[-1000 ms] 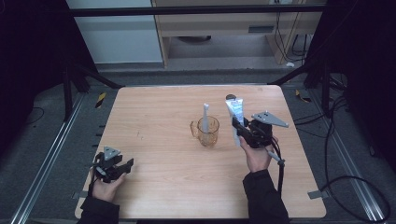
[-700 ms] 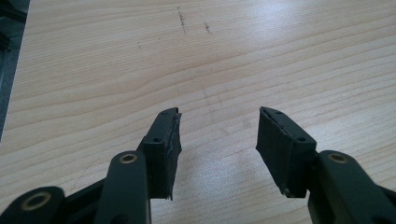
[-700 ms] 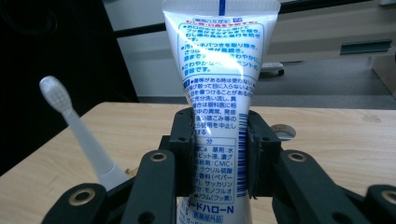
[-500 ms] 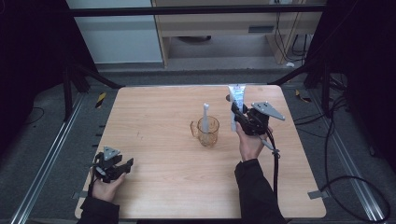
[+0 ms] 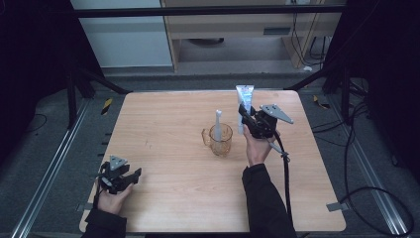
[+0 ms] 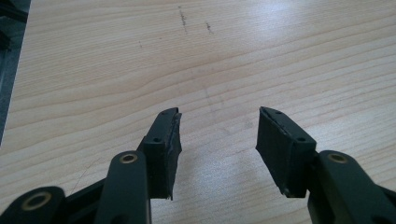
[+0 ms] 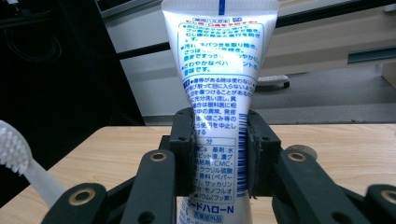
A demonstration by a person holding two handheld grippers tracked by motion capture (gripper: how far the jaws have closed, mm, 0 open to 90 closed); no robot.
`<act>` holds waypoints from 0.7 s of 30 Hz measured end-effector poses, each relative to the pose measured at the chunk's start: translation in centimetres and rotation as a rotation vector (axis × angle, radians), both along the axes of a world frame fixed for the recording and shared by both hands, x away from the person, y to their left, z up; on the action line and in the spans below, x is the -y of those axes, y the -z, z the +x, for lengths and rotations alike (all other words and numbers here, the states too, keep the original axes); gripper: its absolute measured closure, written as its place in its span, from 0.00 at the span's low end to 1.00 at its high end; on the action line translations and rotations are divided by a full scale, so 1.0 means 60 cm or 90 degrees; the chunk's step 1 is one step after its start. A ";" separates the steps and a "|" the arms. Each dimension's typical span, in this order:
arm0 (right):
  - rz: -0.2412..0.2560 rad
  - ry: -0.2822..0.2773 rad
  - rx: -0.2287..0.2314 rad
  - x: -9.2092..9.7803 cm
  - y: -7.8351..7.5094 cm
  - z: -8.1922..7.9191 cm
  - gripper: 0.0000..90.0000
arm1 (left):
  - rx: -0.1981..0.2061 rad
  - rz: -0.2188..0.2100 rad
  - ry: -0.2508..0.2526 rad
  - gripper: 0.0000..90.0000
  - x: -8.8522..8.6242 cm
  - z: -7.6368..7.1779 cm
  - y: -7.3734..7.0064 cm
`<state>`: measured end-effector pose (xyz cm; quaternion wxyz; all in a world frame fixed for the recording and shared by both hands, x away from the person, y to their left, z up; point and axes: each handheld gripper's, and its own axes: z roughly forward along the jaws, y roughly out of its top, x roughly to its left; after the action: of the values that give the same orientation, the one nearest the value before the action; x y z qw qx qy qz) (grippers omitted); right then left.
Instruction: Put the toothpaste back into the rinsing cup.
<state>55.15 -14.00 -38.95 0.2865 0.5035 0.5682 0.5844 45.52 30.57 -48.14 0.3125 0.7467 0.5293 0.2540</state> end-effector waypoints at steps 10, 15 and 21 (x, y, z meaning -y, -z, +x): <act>0.009 -0.010 0.007 -0.016 0.006 0.014 0.76 | 0.000 0.000 0.000 0.54 0.000 0.000 0.000; 0.010 -0.014 0.008 -0.024 0.005 0.020 0.76 | 0.000 0.000 0.000 0.54 0.000 0.001 0.000; 0.011 -0.016 0.019 -0.036 0.005 0.028 0.76 | 0.001 0.000 0.000 0.54 0.000 0.000 0.000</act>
<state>56.81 -11.86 -39.24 0.2833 0.4899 0.5652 0.6002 45.53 30.58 -48.14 0.3134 0.7463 0.5290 0.2547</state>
